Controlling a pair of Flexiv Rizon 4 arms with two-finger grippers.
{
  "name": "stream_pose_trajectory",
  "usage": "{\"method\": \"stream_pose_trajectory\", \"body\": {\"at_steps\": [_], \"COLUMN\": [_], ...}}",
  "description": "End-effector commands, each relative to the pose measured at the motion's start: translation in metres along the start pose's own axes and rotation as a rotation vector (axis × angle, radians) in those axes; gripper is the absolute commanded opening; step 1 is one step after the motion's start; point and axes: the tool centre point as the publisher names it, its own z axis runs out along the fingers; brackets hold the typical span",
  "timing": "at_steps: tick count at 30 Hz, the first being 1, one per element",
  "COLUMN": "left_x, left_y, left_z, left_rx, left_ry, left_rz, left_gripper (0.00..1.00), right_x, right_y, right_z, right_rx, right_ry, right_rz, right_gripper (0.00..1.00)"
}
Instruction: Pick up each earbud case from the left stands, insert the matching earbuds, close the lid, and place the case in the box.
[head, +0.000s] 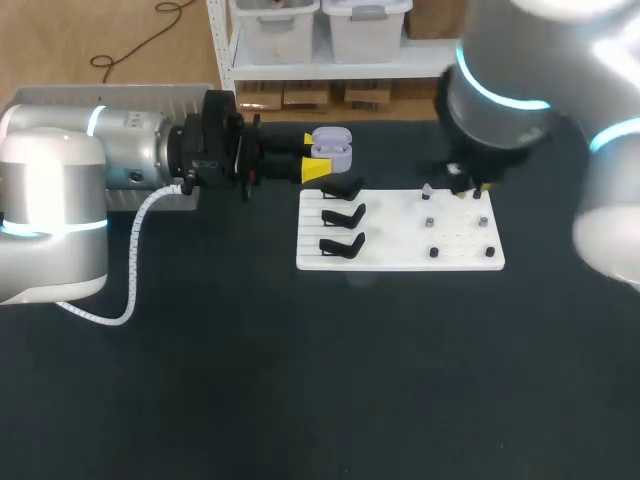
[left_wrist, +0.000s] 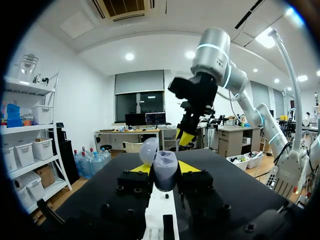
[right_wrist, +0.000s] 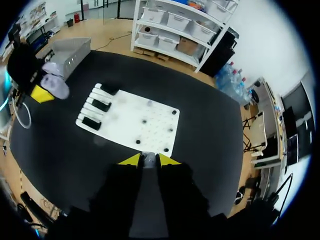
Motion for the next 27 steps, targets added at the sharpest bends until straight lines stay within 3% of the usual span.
{"method": "stream_pose_trajectory", "body": {"at_steps": [1, 15, 17, 18, 22, 27], "left_x": [0.000, 0.000, 0.000, 0.000, 0.000, 0.000], "left_y": [-0.002, -0.002, -0.002, -0.002, -0.002, -0.002], "left_z": [0.000, 0.000, 0.000, 0.000, 0.000, 0.000], "left_rx": [-0.006, -0.006, -0.006, -0.006, -0.006, -0.006], "left_ry": [-0.002, -0.002, -0.002, -0.002, -0.002, -0.002], "left_rz": [0.003, 0.003, 0.003, 0.003, 0.003, 0.003], "left_gripper": [0.00, 0.00, 0.00, 0.00, 0.00, 0.00], "right_x": [-0.011, -0.010, -0.016, -0.022, -0.039, -0.045], "right_y": [0.023, 0.027, 0.033, 0.039, 0.049, 0.047], "right_z": [-0.022, -0.026, -0.029, -0.030, -0.034, -0.039], "right_rx": [0.042, 0.043, 0.115, 0.187, 0.252, 0.249], "right_ry": [0.067, 0.063, 0.030, 0.013, 0.022, 0.038], "right_rz": [0.030, 0.032, 0.061, 0.091, 0.269, 0.481], "right_gripper": [0.00, 0.00, 0.00, 0.00, 0.00, 0.00]}}
